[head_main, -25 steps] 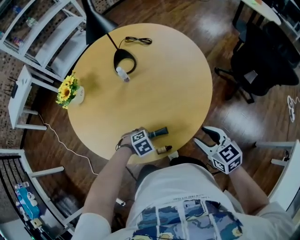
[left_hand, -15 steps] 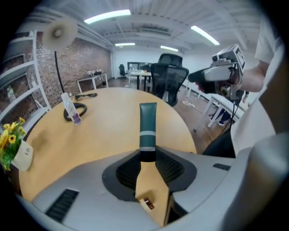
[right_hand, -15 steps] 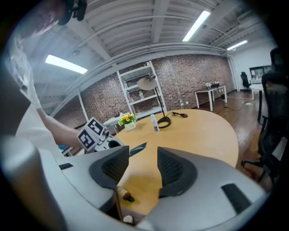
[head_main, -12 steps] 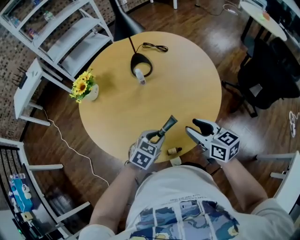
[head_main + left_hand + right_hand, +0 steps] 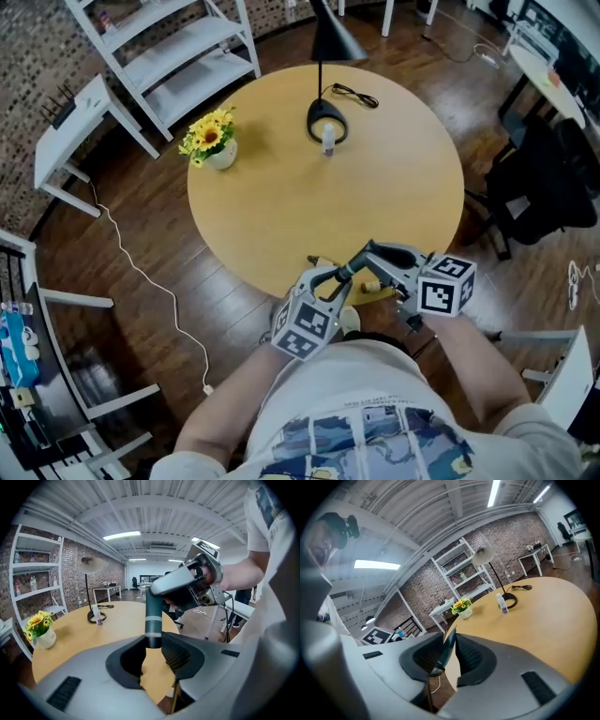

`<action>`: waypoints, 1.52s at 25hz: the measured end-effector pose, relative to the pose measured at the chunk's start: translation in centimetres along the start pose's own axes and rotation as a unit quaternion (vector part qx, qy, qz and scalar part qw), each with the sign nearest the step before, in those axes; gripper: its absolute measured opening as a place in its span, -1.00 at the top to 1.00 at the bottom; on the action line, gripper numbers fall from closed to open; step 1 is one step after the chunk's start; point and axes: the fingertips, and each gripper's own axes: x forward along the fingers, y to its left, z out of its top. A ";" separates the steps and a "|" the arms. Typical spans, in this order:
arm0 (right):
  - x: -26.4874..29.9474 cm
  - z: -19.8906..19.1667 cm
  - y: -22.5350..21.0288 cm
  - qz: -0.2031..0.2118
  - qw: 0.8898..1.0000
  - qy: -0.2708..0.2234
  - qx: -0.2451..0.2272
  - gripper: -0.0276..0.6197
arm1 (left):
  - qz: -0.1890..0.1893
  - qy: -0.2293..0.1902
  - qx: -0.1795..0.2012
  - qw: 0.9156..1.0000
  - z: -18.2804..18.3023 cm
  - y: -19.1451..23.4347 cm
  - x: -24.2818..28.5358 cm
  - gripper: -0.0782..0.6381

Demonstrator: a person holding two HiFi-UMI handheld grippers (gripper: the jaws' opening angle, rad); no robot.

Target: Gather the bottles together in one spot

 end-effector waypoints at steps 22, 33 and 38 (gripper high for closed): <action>2.3 6.7 -9.9 -0.071 0.946 0.115 -0.295 0.70 | 0.041 0.055 -0.243 0.968 -7.3 6.6 -5.0 0.45; 9.5 13.4 -23.6 -0.042 0.931 0.101 -0.349 0.70 | 0.046 0.071 -0.313 0.946 -3.0 8.0 1.2 0.45; 14.6 13.8 -29.1 -0.040 0.930 0.101 -0.350 0.70 | 0.073 0.089 -0.324 0.939 -2.8 8.9 2.2 0.45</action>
